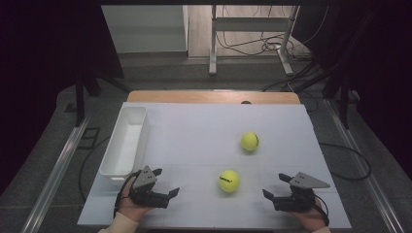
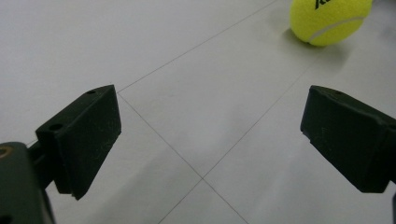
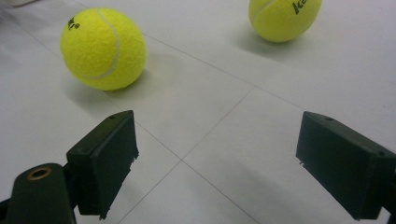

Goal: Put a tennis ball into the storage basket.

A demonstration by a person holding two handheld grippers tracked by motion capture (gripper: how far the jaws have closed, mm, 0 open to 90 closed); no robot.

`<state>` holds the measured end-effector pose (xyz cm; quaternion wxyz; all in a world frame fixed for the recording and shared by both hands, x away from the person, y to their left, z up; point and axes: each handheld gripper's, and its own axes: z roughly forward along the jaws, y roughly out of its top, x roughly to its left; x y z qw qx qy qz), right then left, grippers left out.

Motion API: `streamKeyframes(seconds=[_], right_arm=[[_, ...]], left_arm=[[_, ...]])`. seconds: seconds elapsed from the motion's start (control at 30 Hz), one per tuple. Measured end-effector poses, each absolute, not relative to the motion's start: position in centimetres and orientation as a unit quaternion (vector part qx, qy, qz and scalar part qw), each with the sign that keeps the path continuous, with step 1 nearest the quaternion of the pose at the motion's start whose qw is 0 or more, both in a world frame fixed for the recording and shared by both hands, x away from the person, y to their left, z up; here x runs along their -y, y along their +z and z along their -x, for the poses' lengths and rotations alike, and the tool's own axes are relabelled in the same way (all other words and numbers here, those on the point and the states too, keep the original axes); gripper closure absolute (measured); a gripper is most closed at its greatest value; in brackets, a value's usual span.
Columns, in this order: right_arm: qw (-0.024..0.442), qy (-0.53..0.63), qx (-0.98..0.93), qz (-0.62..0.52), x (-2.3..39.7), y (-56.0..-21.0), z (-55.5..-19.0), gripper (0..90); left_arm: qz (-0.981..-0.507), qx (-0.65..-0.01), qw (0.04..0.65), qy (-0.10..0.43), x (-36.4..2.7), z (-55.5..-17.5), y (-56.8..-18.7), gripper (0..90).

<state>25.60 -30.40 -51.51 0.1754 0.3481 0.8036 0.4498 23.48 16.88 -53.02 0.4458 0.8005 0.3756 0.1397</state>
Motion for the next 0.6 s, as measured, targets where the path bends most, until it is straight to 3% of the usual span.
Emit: streamKeyframes(seconds=[0.6], right_arm=[[0.165, 0.452, -0.804, -0.349, 30.53, -51.67, -25.78, 12.6]], left_arm=[[-0.795, -0.382, 0.452, 0.135, -16.30, -23.83, -52.60, 5.1]])
